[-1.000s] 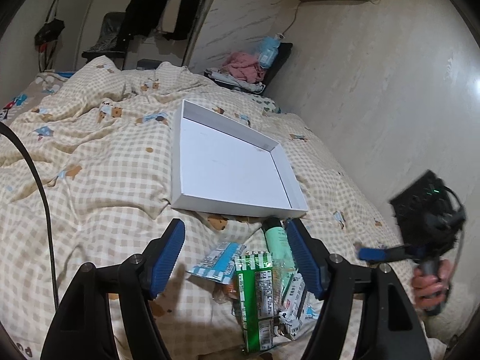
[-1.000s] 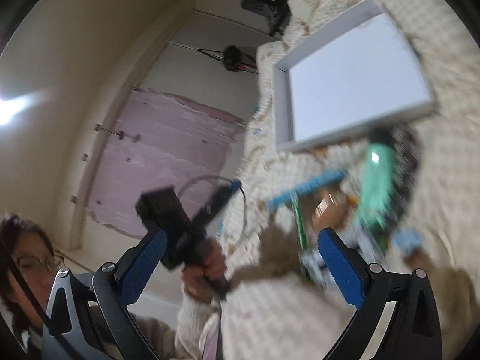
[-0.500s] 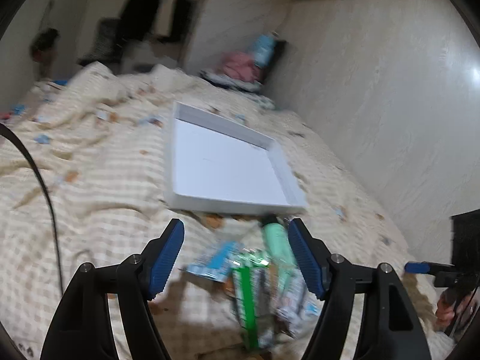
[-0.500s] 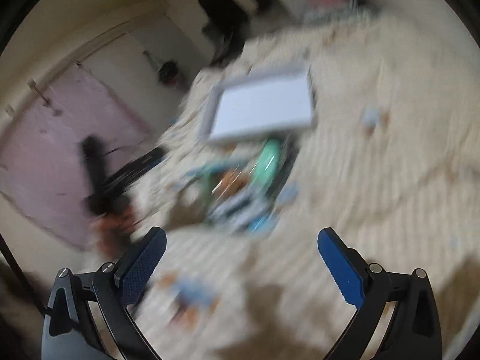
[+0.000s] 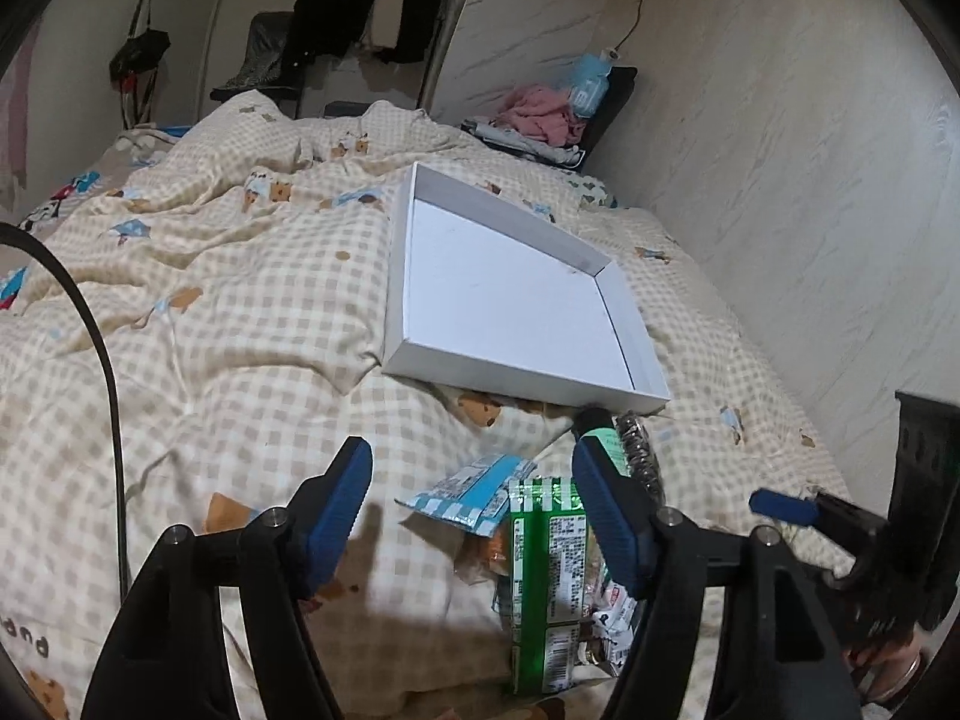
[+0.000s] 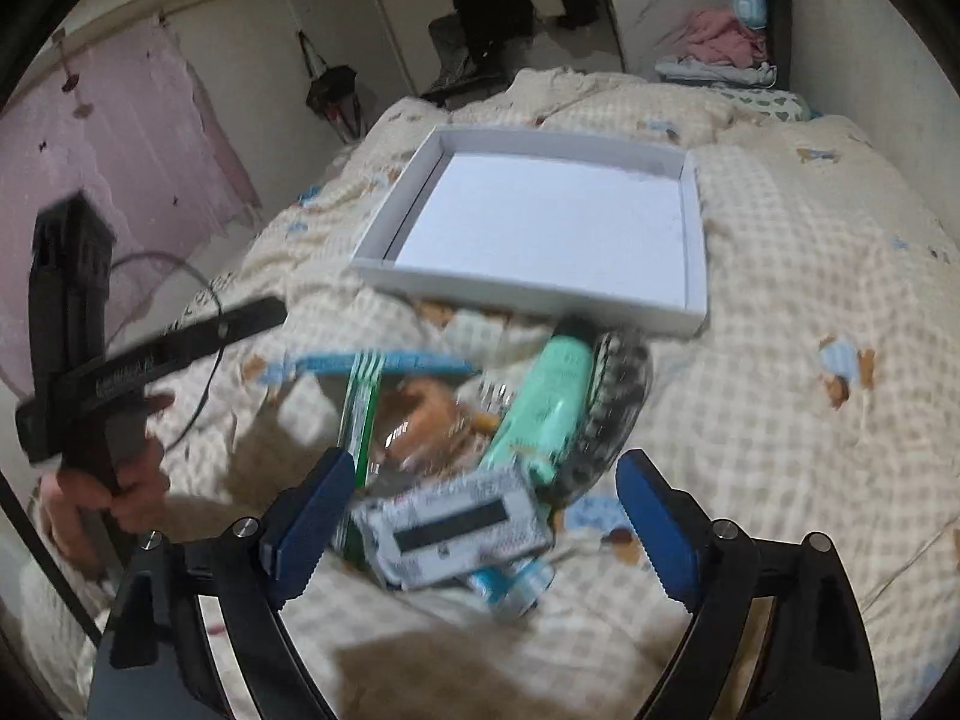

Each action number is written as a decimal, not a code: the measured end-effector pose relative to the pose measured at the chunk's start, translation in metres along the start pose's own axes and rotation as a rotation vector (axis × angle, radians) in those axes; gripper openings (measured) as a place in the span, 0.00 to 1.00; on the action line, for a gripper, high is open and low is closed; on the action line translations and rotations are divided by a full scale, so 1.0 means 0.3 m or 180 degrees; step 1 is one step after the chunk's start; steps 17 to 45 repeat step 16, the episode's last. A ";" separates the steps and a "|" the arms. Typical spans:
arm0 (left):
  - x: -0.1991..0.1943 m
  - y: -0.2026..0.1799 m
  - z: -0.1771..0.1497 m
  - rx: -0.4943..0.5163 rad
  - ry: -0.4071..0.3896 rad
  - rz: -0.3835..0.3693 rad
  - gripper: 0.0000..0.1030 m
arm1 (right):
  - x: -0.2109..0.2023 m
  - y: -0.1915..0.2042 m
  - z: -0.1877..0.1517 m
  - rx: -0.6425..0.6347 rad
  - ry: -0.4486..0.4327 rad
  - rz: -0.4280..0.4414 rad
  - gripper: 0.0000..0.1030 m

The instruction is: Organize objects

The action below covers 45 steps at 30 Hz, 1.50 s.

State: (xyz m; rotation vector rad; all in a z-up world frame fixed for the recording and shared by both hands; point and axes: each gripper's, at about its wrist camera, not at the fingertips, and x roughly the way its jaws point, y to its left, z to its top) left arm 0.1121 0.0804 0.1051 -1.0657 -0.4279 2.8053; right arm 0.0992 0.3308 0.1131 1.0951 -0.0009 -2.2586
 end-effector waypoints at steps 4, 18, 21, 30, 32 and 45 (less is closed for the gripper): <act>0.014 -0.013 -0.009 0.0070 0.0053 0.0096 0.74 | -0.038 0.000 -0.006 -0.0025 -0.0156 -0.0031 0.88; 0.033 -0.071 -0.027 0.0367 0.0133 0.0108 0.78 | -0.016 -0.026 -0.010 0.0116 -0.0037 -0.0010 0.88; 0.033 -0.071 -0.027 0.0367 0.0133 0.0108 0.78 | -0.016 -0.026 -0.010 0.0116 -0.0037 -0.0010 0.88; 0.033 -0.071 -0.027 0.0367 0.0133 0.0108 0.78 | -0.016 -0.026 -0.010 0.0116 -0.0037 -0.0010 0.88; 0.033 -0.071 -0.027 0.0367 0.0133 0.0108 0.78 | -0.016 -0.026 -0.010 0.0116 -0.0037 -0.0010 0.88; 0.033 -0.071 -0.027 0.0367 0.0133 0.0108 0.78 | -0.016 -0.026 -0.010 0.0116 -0.0037 -0.0010 0.88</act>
